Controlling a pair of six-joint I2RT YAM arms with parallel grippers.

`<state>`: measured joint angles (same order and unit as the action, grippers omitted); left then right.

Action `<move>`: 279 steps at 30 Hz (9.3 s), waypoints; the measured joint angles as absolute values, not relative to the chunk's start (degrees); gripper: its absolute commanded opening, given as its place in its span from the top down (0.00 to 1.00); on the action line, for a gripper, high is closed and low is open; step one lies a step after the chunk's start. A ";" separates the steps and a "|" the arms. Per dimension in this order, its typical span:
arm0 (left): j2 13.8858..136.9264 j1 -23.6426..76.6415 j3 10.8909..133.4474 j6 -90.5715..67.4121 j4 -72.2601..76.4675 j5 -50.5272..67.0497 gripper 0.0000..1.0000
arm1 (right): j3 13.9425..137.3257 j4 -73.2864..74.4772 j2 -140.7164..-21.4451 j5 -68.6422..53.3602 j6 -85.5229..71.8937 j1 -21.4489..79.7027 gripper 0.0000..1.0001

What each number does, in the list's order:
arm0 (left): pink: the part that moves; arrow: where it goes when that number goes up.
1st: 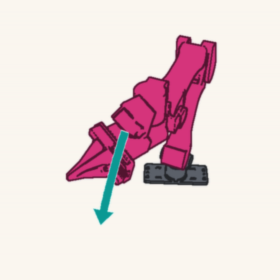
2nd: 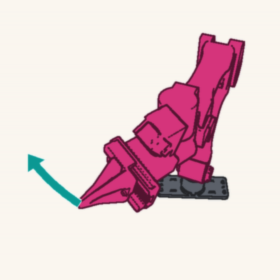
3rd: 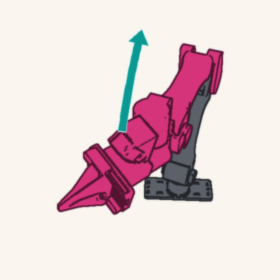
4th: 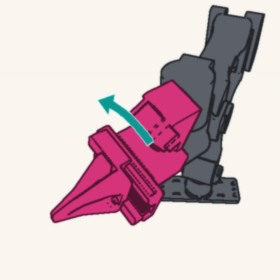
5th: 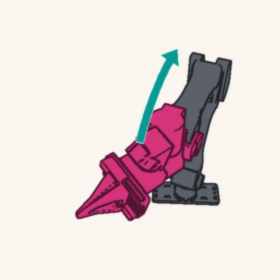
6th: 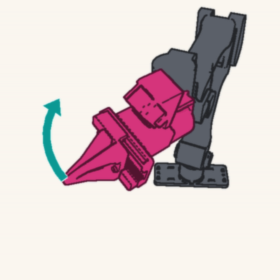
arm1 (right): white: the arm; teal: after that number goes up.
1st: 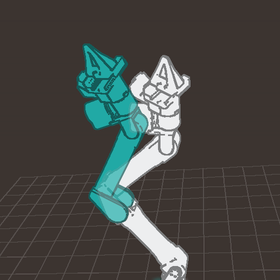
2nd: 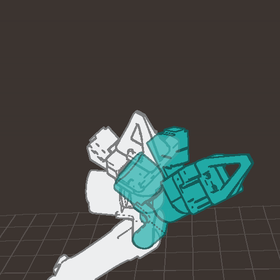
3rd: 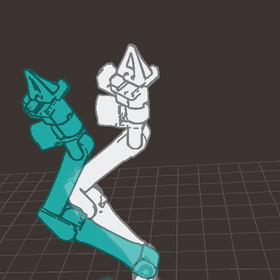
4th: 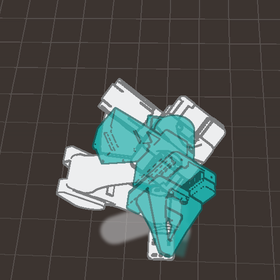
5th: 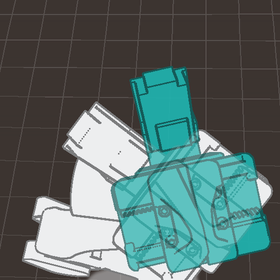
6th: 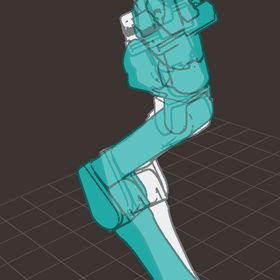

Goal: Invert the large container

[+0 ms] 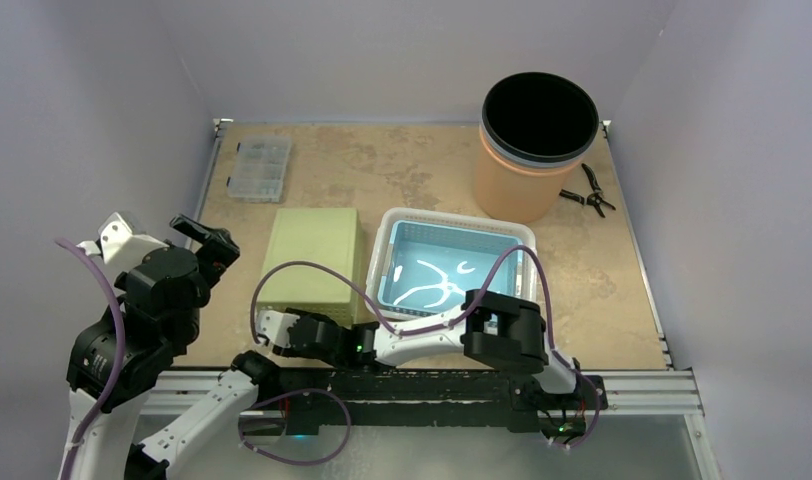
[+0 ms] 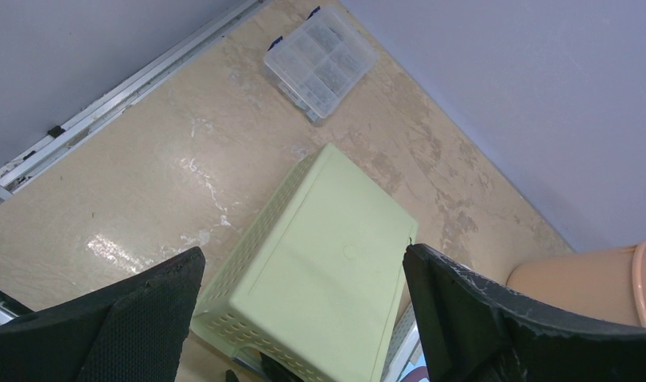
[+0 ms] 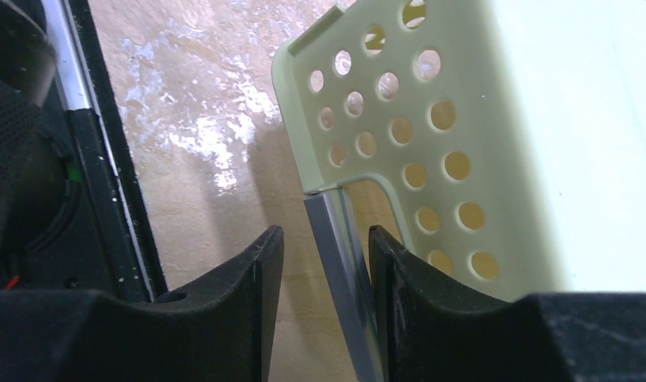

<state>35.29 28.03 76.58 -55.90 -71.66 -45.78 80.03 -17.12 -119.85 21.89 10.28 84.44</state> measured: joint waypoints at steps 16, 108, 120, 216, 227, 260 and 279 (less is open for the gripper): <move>36.53 28.03 75.09 -54.85 -70.83 -44.51 0.03 | 78.41 -19.49 -120.03 19.84 4.60 86.50 0.40; 38.57 28.03 72.12 -52.71 -66.81 -39.07 0.01 | 87.18 11.81 -112.36 19.97 -40.93 64.66 0.01; 39.90 28.03 65.63 -49.21 -61.63 -30.35 0.02 | 73.91 14.02 -106.37 17.41 -48.14 60.36 0.01; 69.12 18.52 40.58 -41.65 -35.68 -17.78 0.03 | 58.96 16.47 -72.01 26.04 -54.72 59.66 0.01; 68.07 14.11 40.49 -42.17 -35.20 -14.28 0.05 | 59.48 16.45 -73.41 25.89 -54.54 59.66 0.01; 58.11 12.75 39.24 -45.63 -37.28 -15.81 0.03 | 59.55 16.45 -73.82 25.80 -54.33 59.66 0.01; 72.47 12.75 48.88 -33.23 -28.18 -3.27 0.03 | 65.60 24.21 -76.66 34.89 -47.37 58.37 0.01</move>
<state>72.47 12.75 48.88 -33.23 -28.18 -3.27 65.60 24.21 -76.66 34.89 -47.37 58.37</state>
